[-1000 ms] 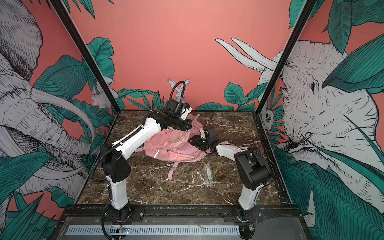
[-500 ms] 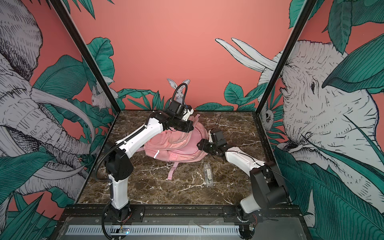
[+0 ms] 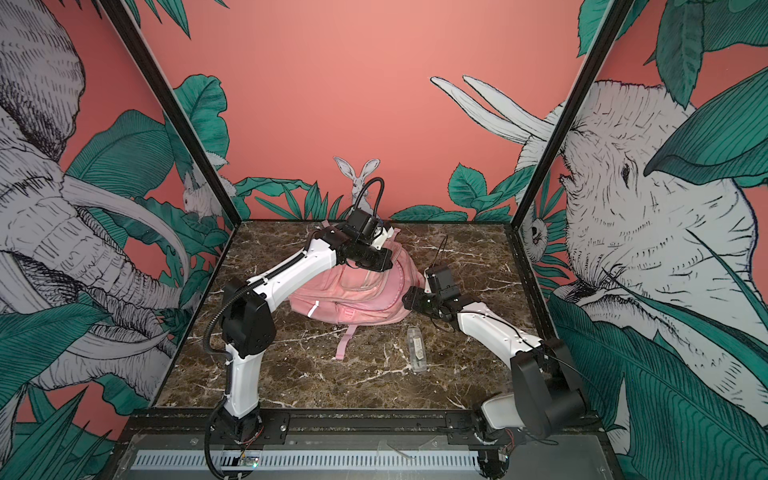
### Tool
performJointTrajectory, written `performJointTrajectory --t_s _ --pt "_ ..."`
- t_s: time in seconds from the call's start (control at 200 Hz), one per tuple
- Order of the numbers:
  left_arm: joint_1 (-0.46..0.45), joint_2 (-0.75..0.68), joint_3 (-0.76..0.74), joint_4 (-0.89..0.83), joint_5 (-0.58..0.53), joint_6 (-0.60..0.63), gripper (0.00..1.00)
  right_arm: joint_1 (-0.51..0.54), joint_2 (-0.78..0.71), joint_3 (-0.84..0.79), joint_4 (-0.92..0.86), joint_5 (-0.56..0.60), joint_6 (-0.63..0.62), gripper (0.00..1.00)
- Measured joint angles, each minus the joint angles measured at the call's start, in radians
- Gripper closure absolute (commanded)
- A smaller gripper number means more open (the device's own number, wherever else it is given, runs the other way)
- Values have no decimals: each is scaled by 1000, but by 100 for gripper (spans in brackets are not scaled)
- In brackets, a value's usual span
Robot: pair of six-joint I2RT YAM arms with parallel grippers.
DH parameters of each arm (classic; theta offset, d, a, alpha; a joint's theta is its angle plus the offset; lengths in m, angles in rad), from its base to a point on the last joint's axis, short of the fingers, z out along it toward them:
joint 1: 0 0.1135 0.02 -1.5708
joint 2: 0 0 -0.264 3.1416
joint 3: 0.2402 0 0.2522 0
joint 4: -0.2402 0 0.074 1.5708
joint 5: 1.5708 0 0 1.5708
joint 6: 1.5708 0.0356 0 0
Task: Pack the student bag
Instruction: 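Withdraw the right gripper from the backpack while the left releases the opening edge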
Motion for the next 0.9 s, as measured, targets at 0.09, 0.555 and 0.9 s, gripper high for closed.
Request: performJointTrajectory --t_s 0.09,0.555,0.9 --pt "-4 14 0 5 3 0 100 0 -10 -10 -3 6 -5 32" --pt "-43 93 0 19 4 0 89 -3 -43 -81 -31 28 -13 31" --pt "-44 109 0 17 -6 1 61 -3 -47 -81 -33 28 -28 30"
